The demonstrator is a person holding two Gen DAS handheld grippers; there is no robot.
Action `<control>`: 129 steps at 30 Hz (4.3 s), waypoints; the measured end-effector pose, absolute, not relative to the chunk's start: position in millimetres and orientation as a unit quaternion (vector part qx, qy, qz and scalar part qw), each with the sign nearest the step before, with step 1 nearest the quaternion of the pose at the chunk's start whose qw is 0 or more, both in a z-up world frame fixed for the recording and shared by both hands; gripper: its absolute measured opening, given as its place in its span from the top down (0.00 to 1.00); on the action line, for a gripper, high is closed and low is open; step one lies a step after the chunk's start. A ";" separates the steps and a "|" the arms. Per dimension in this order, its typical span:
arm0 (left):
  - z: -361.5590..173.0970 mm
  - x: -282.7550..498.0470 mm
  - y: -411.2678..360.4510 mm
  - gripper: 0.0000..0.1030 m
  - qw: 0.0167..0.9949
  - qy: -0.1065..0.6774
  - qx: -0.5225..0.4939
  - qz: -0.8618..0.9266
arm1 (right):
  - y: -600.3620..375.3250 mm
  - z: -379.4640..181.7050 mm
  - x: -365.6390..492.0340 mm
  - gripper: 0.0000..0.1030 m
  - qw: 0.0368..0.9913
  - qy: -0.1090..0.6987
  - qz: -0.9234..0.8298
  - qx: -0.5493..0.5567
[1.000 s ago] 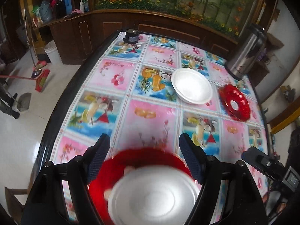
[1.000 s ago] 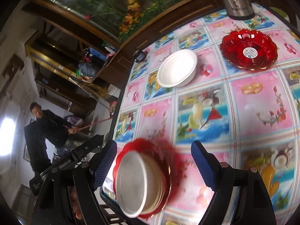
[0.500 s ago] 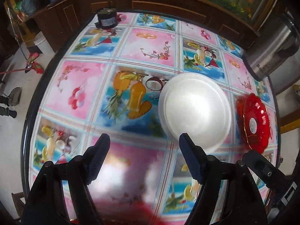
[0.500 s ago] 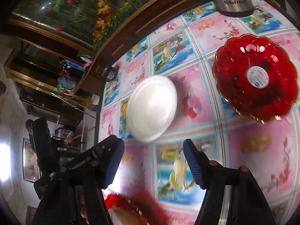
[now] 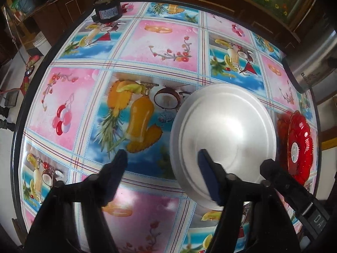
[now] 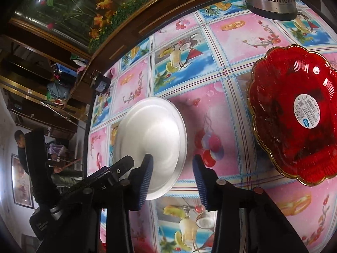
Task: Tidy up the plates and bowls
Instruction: 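Grasp the white plate rim with both tools, then carry the white plate over the red plate stack with both tools, then lower the white plate onto the top of the stack with both tools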
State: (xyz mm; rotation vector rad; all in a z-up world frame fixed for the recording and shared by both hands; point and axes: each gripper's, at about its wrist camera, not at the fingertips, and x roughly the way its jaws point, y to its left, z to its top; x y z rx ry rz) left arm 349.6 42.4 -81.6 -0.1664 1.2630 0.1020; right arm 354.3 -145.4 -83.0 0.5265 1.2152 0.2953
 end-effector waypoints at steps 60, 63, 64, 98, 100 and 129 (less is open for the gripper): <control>-9.1 192.8 -16.5 0.86 0.855 0.517 -0.038 -0.021 | -193.6 -7.9 187.0 0.91 0.837 0.480 0.146 0.217; -4.7 182.0 -17.8 0.86 0.860 0.508 -0.038 -0.020 | -197.4 -5.0 176.6 0.91 0.840 0.474 0.149 0.218; -3.3 178.5 -17.9 0.86 0.862 0.504 -0.038 -0.021 | -198.5 -3.4 172.1 0.91 0.841 0.472 0.151 0.218; 13.4 50.6 13.0 0.85 0.907 0.419 -0.046 0.001 | -175.3 18.1 57.9 0.91 0.866 0.417 0.199 0.191; 13.1 45.7 18.3 0.85 0.908 0.417 -0.050 0.006 | -169.5 19.5 55.4 0.91 0.867 0.416 0.204 0.184; -11.6 10.0 90.1 0.85 0.891 0.437 -0.109 0.057 | -88.9 4.4 40.3 0.91 0.842 0.451 0.268 0.129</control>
